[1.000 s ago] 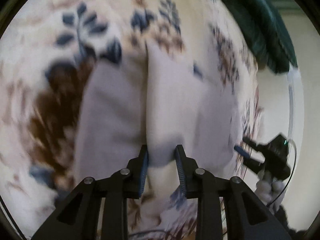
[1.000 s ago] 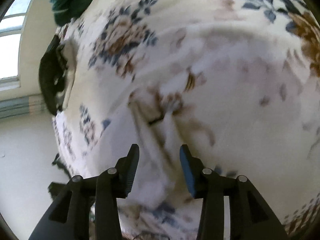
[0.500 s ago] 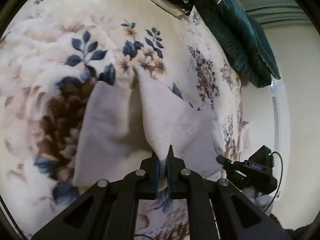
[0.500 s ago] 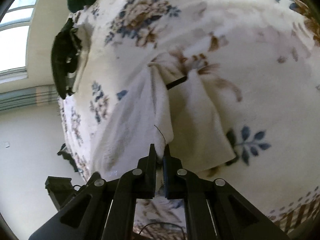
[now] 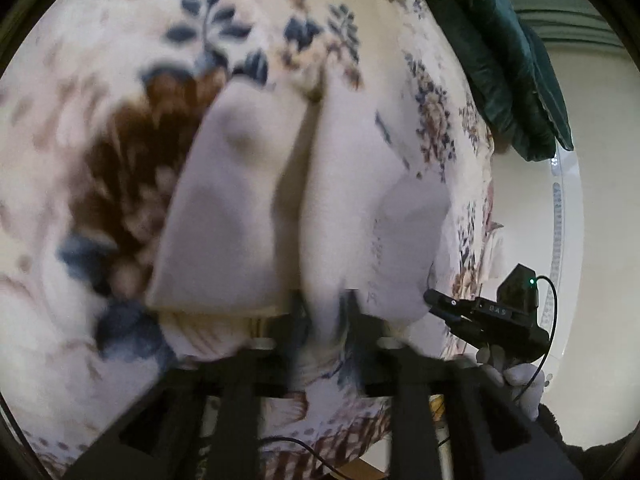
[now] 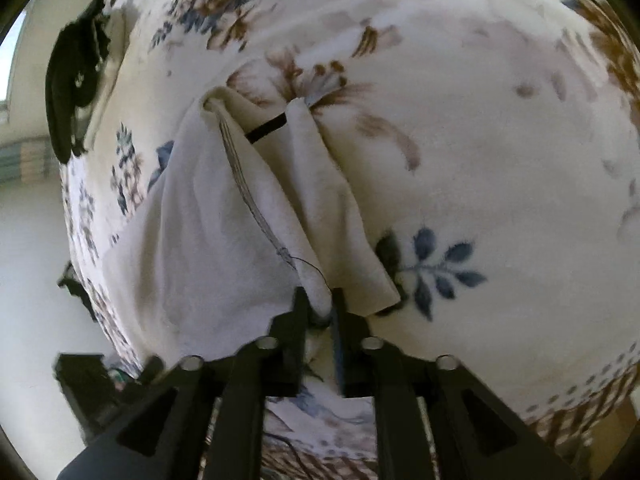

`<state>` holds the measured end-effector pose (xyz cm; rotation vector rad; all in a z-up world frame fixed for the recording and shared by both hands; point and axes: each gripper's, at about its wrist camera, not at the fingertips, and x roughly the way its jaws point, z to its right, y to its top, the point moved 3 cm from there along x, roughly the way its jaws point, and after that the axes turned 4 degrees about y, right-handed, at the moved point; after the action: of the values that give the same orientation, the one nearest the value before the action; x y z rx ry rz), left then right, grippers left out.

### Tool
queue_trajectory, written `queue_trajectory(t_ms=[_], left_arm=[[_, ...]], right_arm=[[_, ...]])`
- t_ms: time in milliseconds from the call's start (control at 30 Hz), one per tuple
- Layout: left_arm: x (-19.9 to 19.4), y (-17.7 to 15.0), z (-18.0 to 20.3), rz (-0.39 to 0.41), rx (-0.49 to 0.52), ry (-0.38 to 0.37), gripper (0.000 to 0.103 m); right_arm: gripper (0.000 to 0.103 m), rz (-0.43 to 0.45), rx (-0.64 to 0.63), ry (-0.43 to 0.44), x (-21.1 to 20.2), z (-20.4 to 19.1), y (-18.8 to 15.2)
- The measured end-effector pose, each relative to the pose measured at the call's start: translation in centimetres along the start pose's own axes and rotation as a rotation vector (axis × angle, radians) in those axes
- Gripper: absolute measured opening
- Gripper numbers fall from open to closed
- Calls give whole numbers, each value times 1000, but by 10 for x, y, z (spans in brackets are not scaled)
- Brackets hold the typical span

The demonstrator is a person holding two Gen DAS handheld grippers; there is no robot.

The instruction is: Fold small clothes

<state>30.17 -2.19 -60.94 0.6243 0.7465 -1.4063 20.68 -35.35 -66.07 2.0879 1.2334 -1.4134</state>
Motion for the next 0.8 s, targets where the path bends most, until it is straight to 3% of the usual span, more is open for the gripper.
queue_trajectory(t_ms=[33, 67, 100, 167, 267, 400, 500, 533, 633, 733, 800], left_arm=[[-6, 9, 3, 20, 9, -5, 45], [-10, 17, 5, 36, 16, -4, 46], [-13, 27, 8, 53, 24, -1, 46], [-11, 51, 12, 74, 39, 13, 46], [9, 87, 12, 64, 23, 10, 46], [38, 112, 10, 41, 10, 32, 43], [48, 115, 15, 44, 64, 105, 39], [48, 114, 15, 55, 80, 120, 26], [48, 112, 9, 64, 93, 129, 14], [50, 113, -1, 53, 87, 129, 13], [44, 112, 1, 47, 87, 80, 13]], right_arm=[[29, 11, -11, -5, -6, -2, 4], [40, 30, -16, 1, -13, -3, 9], [43, 59, -13, 4, -20, -5, 15], [44, 137, 5, 51, -37, -7, 29], [44, 160, 46, 164, -41, -10, 54], [45, 106, 75, 257, -15, -23, 92], [45, 46, 69, 286, 12, -33, 103], [43, 43, 60, 274, 17, -36, 106], [9, 89, 26, 230, 23, -40, 106], [8, 101, 37, 203, 27, -38, 110], [8, 73, 42, 216, 31, -38, 110]])
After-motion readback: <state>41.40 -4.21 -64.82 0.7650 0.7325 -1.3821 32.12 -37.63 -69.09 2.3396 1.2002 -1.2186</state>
